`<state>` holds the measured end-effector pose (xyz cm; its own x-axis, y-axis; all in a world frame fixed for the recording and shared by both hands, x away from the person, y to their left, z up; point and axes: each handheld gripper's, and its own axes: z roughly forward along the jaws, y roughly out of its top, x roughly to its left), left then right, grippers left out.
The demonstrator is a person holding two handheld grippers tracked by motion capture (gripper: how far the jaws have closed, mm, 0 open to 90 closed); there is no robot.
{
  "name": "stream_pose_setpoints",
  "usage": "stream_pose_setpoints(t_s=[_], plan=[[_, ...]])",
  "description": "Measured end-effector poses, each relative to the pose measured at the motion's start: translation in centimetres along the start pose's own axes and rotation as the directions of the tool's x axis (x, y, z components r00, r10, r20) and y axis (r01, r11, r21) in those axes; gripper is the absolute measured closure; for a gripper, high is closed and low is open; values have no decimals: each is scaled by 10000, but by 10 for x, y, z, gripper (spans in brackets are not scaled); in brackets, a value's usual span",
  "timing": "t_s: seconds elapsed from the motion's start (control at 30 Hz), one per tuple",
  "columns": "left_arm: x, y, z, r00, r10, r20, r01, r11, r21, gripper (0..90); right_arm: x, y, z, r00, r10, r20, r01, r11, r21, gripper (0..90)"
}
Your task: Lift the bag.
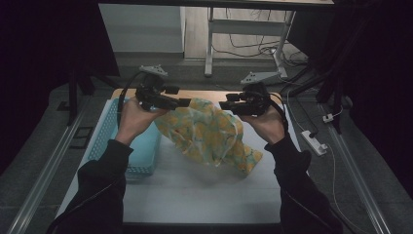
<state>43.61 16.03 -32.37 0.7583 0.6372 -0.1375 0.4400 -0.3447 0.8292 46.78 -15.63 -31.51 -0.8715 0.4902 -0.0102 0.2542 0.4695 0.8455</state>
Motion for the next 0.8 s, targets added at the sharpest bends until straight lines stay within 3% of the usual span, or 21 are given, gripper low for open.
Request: stream_pose_setpoints(t_s=[0.1, 0.27, 0.43, 0.57, 0.67, 0.8], plan=[[-2, -10, -6, 9999, 81, -91, -80, 9999, 84, 190, 2, -4, -3, 9999, 86, -66, -87, 9999, -74, 494], [0, -28, -16, 9998, -110, -152, 109, 9999, -64, 130, 6, -13, -6, 10000, 79, 20, -79, 9999, -151, 389], [2, -47, -20, 9995, -253, -171, 255, 9996, 105, 56, 8, -25, -6, 9998, 165, 106, -162, 9995, -287, 286], [5, -65, -25, 9984, -523, -196, 523, 9986, 13, 24, 9, -35, -5, 9993, 354, 143, -349, 9986, -386, 225], [7, -78, -31, 9972, -696, -280, 692, 9975, -138, 8, 11, -43, -4, 9985, 336, 427, -324, 9991, -288, 159], [7, -94, -42, 9955, -877, -358, 869, 9959, -243, 1, 13, -54, -4, 9985, 418, 361, -409, 9989, -250, 121]])
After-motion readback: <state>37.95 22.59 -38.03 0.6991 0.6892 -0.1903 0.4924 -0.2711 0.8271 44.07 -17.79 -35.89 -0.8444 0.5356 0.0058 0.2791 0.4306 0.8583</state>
